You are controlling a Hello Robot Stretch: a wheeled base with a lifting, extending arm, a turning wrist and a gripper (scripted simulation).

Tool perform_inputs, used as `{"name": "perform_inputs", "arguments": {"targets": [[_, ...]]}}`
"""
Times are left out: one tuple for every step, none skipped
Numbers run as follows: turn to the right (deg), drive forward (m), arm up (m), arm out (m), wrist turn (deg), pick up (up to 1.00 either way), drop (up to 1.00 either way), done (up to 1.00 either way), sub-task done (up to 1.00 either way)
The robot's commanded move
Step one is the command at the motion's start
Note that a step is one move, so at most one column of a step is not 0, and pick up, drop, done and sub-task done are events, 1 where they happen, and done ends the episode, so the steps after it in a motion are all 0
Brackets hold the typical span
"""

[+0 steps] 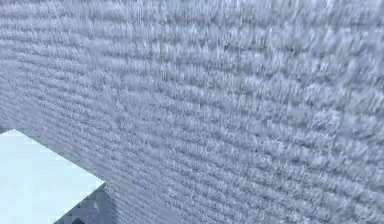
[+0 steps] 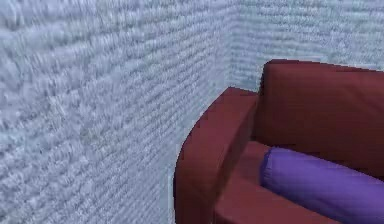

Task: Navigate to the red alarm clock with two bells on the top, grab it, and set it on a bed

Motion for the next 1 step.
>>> {"name": "perform_inputs", "arguments": {"targets": [[-45.0,0.00,0.00,0.00,0.0,0.00,0.00,0.00,0.00]]}}
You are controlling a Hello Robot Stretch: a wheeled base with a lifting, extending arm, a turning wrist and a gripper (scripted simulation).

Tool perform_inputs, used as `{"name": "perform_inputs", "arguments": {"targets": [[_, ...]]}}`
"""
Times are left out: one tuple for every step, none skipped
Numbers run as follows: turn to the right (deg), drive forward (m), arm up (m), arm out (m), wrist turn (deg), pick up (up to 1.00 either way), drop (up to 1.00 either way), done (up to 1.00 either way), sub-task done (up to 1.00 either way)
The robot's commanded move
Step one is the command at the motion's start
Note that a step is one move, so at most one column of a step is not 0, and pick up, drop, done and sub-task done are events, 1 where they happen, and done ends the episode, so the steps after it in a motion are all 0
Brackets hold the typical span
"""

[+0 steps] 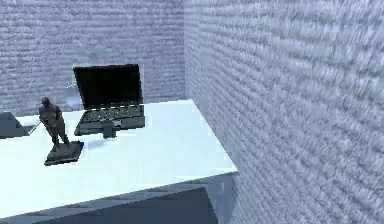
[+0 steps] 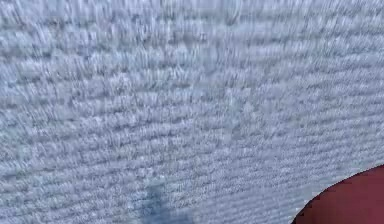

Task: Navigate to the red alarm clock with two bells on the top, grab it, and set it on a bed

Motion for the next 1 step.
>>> {"name": "perform_inputs", "arguments": {"targets": [[-45.0,0.00,0.00,0.00,0.0,0.00,0.00,0.00,0.00]]}}
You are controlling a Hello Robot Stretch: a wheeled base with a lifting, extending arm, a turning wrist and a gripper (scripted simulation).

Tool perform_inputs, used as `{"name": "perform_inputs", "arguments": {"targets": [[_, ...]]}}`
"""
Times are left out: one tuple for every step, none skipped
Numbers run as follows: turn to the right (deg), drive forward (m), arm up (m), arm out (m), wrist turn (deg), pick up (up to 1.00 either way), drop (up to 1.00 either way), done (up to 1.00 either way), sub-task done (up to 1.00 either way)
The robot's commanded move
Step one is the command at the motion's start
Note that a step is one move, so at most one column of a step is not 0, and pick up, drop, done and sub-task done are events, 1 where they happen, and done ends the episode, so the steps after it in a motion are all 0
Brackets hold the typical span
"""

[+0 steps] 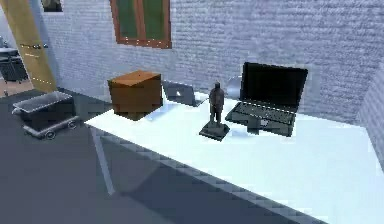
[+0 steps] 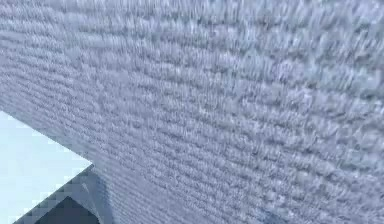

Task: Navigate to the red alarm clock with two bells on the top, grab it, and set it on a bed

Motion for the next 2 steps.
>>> {"name": "perform_inputs", "arguments": {"targets": [[-45.0,0.00,0.00,0.00,0.0,0.00,0.00,0.00,0.00],[-12.0,0.00,0.00,0.00,0.0,0.00,0.00,0.00,0.00]]}}
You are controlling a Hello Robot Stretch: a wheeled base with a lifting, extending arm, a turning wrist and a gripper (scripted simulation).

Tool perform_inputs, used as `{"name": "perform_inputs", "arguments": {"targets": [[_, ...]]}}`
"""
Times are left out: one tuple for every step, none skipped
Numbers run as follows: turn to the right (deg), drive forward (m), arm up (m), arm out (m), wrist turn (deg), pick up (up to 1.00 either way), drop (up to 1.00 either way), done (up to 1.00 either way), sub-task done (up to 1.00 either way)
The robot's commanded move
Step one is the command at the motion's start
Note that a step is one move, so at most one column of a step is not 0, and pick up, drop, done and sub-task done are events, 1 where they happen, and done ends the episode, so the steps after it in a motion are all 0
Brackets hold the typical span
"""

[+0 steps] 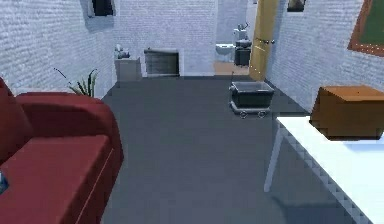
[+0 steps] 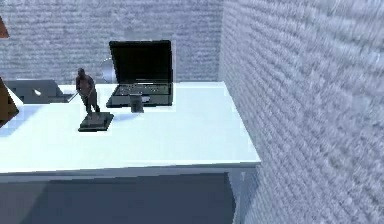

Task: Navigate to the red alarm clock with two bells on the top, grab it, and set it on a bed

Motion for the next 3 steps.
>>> {"name": "perform_inputs", "arguments": {"targets": [[-3.0,0.00,0.00,0.00,0.0,0.00,0.00,0.00,0.00],[0.0,0.05,0.00,0.00,0.0,0.00,0.00,0.00,0.00],[3.0,0.00,0.00,0.00,0.0,0.00,0.00,0.00,0.00]]}}
